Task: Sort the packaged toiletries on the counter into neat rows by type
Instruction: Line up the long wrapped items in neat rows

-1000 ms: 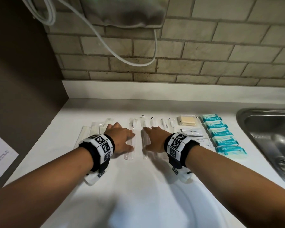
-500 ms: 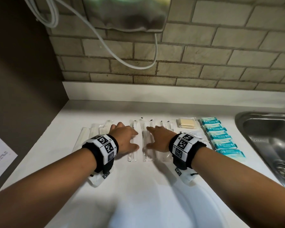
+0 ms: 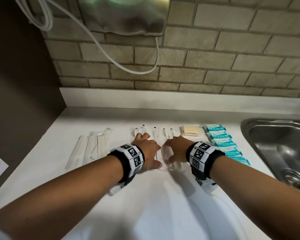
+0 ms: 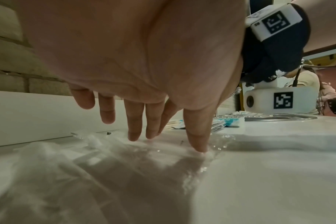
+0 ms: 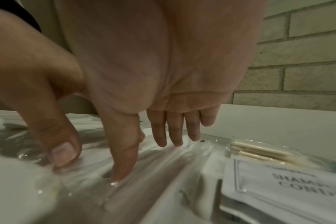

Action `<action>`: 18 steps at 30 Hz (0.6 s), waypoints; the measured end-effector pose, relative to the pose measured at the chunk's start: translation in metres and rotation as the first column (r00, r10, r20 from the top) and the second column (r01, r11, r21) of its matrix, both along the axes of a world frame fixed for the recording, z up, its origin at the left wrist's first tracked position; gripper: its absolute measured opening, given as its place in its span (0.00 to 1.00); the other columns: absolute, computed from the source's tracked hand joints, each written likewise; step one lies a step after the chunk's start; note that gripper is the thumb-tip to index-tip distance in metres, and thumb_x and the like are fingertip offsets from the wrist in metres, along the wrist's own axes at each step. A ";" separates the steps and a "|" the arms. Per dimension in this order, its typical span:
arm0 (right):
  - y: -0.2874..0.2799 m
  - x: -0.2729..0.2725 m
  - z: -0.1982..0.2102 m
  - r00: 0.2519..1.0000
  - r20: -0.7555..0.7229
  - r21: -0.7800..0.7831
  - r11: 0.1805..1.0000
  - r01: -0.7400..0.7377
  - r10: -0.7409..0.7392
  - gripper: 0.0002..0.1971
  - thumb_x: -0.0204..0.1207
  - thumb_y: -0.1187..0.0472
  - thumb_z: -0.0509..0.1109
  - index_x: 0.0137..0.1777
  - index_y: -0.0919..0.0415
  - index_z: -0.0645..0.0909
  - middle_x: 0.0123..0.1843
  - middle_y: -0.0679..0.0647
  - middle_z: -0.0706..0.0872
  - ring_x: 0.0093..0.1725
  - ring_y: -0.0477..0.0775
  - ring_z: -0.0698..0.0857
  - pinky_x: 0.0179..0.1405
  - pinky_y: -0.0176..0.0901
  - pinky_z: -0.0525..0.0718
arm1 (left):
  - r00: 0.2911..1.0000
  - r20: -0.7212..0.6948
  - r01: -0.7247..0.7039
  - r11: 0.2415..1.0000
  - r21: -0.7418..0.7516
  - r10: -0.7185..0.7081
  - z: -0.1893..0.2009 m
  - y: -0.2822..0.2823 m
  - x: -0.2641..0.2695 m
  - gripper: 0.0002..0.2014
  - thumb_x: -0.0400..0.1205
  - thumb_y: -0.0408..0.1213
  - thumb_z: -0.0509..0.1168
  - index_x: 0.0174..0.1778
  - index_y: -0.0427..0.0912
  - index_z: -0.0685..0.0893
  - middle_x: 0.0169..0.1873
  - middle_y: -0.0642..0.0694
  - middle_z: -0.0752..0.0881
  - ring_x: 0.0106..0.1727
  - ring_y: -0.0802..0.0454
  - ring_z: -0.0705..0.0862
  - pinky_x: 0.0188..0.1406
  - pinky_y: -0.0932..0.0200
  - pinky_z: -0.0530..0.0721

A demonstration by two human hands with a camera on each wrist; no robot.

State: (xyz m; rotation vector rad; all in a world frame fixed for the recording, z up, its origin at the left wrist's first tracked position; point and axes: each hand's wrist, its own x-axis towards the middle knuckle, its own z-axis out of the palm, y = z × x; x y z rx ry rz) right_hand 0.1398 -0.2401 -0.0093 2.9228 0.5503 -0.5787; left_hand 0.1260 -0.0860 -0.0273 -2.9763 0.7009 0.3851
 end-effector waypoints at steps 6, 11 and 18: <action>0.003 0.004 -0.008 0.999 -0.003 0.013 0.999 0.038 -0.038 0.33 0.73 0.43 0.73 0.75 0.57 0.73 0.71 0.55 0.80 0.72 0.60 0.76 0.71 0.55 0.76 | 0.999 -0.030 -0.023 1.000 -0.019 0.022 0.000 0.001 -0.001 0.36 0.73 0.66 0.61 0.76 0.53 0.72 0.72 0.55 0.77 0.81 0.41 0.55 0.77 0.43 0.54; 0.006 0.005 -0.010 0.999 -0.006 -0.005 0.999 0.047 -0.047 0.30 0.74 0.43 0.72 0.71 0.59 0.77 0.67 0.56 0.82 0.67 0.61 0.80 0.66 0.55 0.80 | 0.997 -0.068 -0.036 0.999 -0.037 0.034 -0.001 0.001 0.000 0.35 0.75 0.64 0.62 0.77 0.54 0.70 0.74 0.54 0.75 0.83 0.42 0.53 0.78 0.42 0.50; 0.028 -0.001 0.017 0.991 0.130 0.032 0.999 0.026 -0.030 0.22 0.79 0.54 0.61 0.72 0.59 0.76 0.71 0.56 0.76 0.71 0.60 0.76 0.67 0.52 0.76 | 0.965 -0.033 -0.254 0.899 -0.357 0.260 0.024 0.044 -0.011 0.17 0.80 0.56 0.63 0.64 0.61 0.81 0.63 0.52 0.80 0.65 0.47 0.74 0.66 0.48 0.73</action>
